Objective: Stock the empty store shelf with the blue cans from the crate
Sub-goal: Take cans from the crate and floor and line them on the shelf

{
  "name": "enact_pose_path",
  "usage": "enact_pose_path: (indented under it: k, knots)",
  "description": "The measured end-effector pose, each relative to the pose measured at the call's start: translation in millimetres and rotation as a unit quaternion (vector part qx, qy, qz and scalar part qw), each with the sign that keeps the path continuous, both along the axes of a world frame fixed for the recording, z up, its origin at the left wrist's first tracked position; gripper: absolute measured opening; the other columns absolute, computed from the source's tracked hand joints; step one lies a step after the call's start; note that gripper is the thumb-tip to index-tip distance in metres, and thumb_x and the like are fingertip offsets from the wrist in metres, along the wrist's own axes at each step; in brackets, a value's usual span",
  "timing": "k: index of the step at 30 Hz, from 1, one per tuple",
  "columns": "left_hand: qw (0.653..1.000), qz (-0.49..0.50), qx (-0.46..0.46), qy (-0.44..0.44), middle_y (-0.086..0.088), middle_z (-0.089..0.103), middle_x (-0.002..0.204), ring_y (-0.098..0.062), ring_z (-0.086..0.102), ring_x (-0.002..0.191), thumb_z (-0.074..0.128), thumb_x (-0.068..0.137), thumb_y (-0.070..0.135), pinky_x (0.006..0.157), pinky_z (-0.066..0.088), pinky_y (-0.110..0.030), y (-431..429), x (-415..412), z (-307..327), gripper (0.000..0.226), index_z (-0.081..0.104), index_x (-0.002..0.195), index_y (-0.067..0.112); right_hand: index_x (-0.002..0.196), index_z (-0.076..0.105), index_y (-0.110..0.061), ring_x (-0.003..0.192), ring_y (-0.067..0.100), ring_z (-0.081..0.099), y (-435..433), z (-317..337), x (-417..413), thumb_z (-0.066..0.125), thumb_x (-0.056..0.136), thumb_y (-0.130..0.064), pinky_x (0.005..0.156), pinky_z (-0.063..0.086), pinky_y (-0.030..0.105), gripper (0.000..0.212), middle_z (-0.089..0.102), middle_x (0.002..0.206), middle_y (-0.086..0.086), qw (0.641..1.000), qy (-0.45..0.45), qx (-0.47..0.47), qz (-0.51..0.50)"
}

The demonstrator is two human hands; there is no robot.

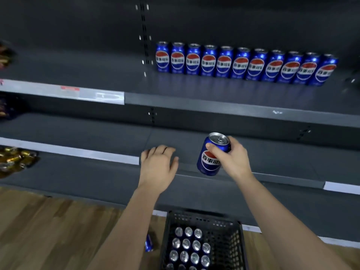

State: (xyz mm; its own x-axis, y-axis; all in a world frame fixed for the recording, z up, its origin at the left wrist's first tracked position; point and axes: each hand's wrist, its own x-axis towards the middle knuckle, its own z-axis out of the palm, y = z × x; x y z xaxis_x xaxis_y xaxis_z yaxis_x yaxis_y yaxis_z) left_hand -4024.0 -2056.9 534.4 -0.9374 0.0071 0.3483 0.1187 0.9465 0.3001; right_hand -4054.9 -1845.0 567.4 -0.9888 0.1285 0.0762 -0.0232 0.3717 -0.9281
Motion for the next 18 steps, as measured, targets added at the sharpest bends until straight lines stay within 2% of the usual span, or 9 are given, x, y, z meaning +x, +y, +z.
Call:
enact_pose_path:
  k: [3, 6, 7, 10, 12, 15, 18]
  knots:
    - [0.999, -0.01, -0.005, 0.041, -0.003, 0.064, 0.112, -0.026, 0.058, 0.102, 0.042, 0.09, 0.035, 0.094, 0.031, -0.039, -37, -37, 27, 0.037, 0.065, 0.114, 0.017, 0.093, 0.066, -0.021, 0.073, -0.007, 0.061, -34, 28, -26, 0.079, 0.077, -0.033, 0.056, 0.041, 0.003, 0.024, 0.069, 0.087, -0.011, 1.0, 0.021, -0.017, -0.013]
    - [0.998, -0.025, -0.013, 0.061, -0.002, 0.064, 0.112, -0.026, 0.057, 0.103, 0.041, 0.089, 0.035, 0.095, 0.029, -0.037, -68, -70, 47, 0.038, 0.065, 0.113, 0.018, 0.097, 0.067, -0.023, 0.08, -0.004, 0.064, -66, 51, -52, 0.078, 0.076, -0.035, 0.058, 0.043, 0.004, 0.026, 0.071, 0.091, -0.011, 0.998, 0.045, -0.028, -0.029]
    - [0.997, -0.033, -0.017, 0.066, -0.002, 0.064, 0.113, -0.025, 0.057, 0.104, 0.042, 0.09, 0.035, 0.096, 0.029, -0.037, -78, -80, 52, 0.037, 0.064, 0.113, 0.018, 0.096, 0.067, -0.023, 0.081, 0.0, 0.065, -76, 58, -60, 0.078, 0.076, -0.036, 0.06, 0.045, 0.006, 0.026, 0.071, 0.09, -0.01, 0.998, 0.055, -0.028, -0.034]
    - [0.996, -0.042, -0.018, 0.079, -0.002, 0.063, 0.114, -0.025, 0.055, 0.106, 0.05, 0.093, 0.03, 0.097, 0.027, -0.036, -104, -109, 65, 0.029, 0.063, 0.116, 0.018, 0.088, 0.065, -0.02, 0.081, 0.009, 0.067, -98, 80, -83, 0.078, 0.075, -0.038, 0.069, 0.055, 0.028, 0.026, 0.071, 0.084, -0.007, 0.994, 0.091, -0.029, -0.052]
    - [0.995, -0.038, -0.011, 0.088, -0.003, 0.063, 0.115, -0.026, 0.055, 0.108, 0.053, 0.093, 0.029, 0.096, 0.027, -0.036, -115, -124, 72, 0.027, 0.063, 0.116, 0.018, 0.089, 0.065, -0.023, 0.083, 0.007, 0.067, -107, 96, -96, 0.078, 0.073, -0.042, 0.073, 0.055, 0.031, 0.028, 0.071, 0.087, -0.008, 0.993, 0.103, -0.027, -0.049]
    - [0.995, -0.047, -0.003, 0.092, -0.001, 0.062, 0.119, -0.025, 0.054, 0.11, 0.051, 0.093, 0.029, 0.097, 0.027, -0.035, -129, -149, 83, 0.028, 0.062, 0.118, 0.019, 0.097, 0.068, -0.027, 0.089, 0.005, 0.069, -117, 120, -118, 0.076, 0.063, -0.056, 0.08, 0.057, 0.035, 0.046, 0.073, 0.094, -0.009, 0.993, 0.105, -0.039, -0.037]
    - [0.995, -0.048, 0.001, 0.091, -0.001, 0.061, 0.121, -0.024, 0.054, 0.11, 0.049, 0.094, 0.03, 0.097, 0.028, -0.036, -138, -172, 91, 0.03, 0.061, 0.119, 0.019, 0.101, 0.068, -0.026, 0.09, 0.001, 0.068, -123, 135, -135, 0.077, 0.07, -0.051, 0.078, 0.054, 0.027, 0.041, 0.073, 0.096, -0.011, 0.994, 0.105, -0.027, -0.019]
